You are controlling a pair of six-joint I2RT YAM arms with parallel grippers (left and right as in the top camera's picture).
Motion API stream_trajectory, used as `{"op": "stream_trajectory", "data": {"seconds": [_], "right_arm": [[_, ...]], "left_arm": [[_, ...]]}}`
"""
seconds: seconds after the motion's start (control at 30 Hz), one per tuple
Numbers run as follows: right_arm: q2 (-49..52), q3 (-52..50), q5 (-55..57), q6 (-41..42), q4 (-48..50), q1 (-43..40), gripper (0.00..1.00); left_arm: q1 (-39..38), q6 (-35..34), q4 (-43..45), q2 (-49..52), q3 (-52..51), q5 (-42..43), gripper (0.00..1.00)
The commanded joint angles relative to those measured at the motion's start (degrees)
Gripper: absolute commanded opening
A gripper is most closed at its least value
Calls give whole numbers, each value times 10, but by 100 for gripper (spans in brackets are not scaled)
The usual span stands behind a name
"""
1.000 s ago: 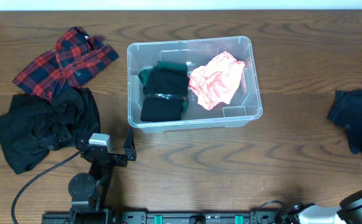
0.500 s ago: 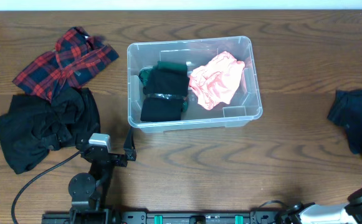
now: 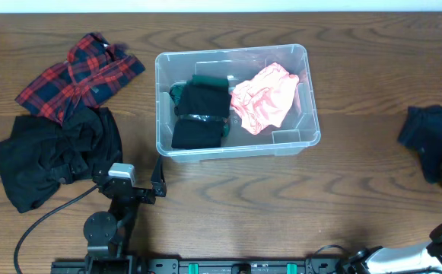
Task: Pack container
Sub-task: 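Grasp the dark navy garment on the right with the right gripper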
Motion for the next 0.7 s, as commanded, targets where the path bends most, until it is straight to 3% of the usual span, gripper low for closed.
{"op": "stream_trajectory", "data": {"seconds": [0.0, 0.37, 0.67], "right_arm": [[7, 3, -61, 23, 3, 32, 1], [-105, 73, -252, 113, 1, 158, 1], [-251, 127, -270, 194, 27, 303, 1]], "left_arm": [[-2, -1, -18, 0, -11, 3, 98], [-2, -1, -18, 0, -11, 3, 98], [-2, -1, -18, 0, -11, 3, 98]]}}
